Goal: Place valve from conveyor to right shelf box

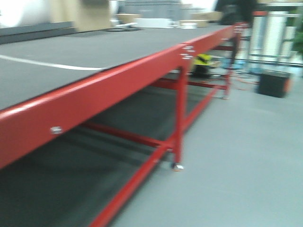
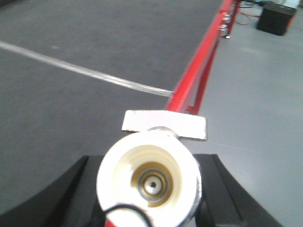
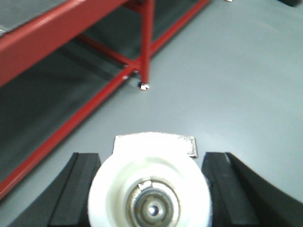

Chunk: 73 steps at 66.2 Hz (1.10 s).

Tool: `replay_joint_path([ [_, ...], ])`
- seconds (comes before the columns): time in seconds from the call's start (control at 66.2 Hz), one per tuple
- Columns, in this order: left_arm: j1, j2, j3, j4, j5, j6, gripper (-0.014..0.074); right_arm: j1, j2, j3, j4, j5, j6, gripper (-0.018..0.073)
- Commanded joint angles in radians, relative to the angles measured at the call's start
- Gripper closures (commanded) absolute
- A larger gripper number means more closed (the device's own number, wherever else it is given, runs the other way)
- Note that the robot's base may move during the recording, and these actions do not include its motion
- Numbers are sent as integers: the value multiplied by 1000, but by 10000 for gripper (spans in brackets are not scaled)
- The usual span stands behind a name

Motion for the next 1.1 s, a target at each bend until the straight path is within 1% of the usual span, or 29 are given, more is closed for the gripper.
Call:
replay_joint_path([
  [0.0,-6,-6,-13,-6,-55,-7,708,-3,-10,-16,-1,-68,0,713],
  [1.088,-6,-6,-13,-6,-55,-7,708,-3,-10,-16,-1,-68,0,713],
])
